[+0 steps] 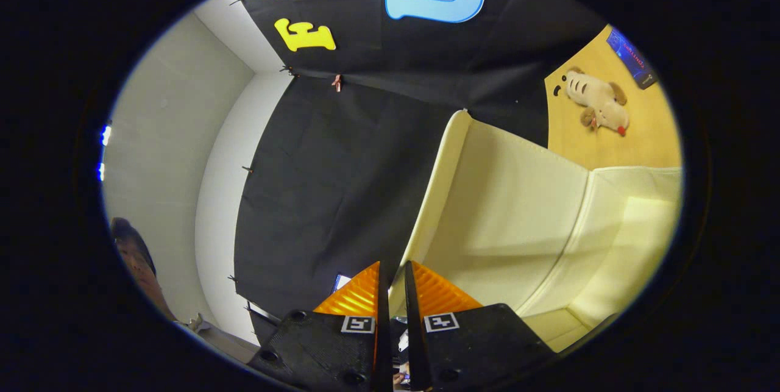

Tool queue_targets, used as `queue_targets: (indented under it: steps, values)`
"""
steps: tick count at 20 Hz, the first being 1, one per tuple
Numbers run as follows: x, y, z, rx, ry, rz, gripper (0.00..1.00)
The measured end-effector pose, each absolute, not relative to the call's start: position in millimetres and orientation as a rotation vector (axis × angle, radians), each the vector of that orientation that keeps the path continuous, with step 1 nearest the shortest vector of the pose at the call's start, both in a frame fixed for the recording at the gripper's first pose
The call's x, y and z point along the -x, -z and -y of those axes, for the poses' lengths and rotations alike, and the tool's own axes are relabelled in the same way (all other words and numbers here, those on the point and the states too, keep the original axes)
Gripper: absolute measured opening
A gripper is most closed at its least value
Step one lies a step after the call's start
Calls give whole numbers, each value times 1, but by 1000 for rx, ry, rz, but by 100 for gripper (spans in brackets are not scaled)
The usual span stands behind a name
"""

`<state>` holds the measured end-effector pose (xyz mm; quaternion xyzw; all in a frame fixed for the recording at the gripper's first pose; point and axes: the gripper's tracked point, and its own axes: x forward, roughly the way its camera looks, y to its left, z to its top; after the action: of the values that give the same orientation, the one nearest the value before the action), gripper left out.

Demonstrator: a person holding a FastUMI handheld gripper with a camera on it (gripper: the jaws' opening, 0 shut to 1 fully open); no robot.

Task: Open the storage box then place both shoes into the box .Put the left shoe in first, then the right shoe, with the right side of both shoes facing outward in a uniform manner.

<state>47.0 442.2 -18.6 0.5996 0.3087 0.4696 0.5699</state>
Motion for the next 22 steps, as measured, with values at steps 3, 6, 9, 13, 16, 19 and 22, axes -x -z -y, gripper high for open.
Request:
queue_targets:
  steps: [3,6,9,13,16,19,22]
  values:
    - [-54,26,-476,-1368,-1086,-746,14]
    - [-57,37,-492,-1325,-1039,-757,15]
    - [-58,55,-493,-1257,-998,-775,59]
    - [-59,71,-476,-1188,-924,-781,96]
    - [-49,90,-442,-1076,-840,-769,96]
    - [-33,133,-378,-833,-669,-752,96]
    - [-9,170,-290,-609,-493,-767,96]
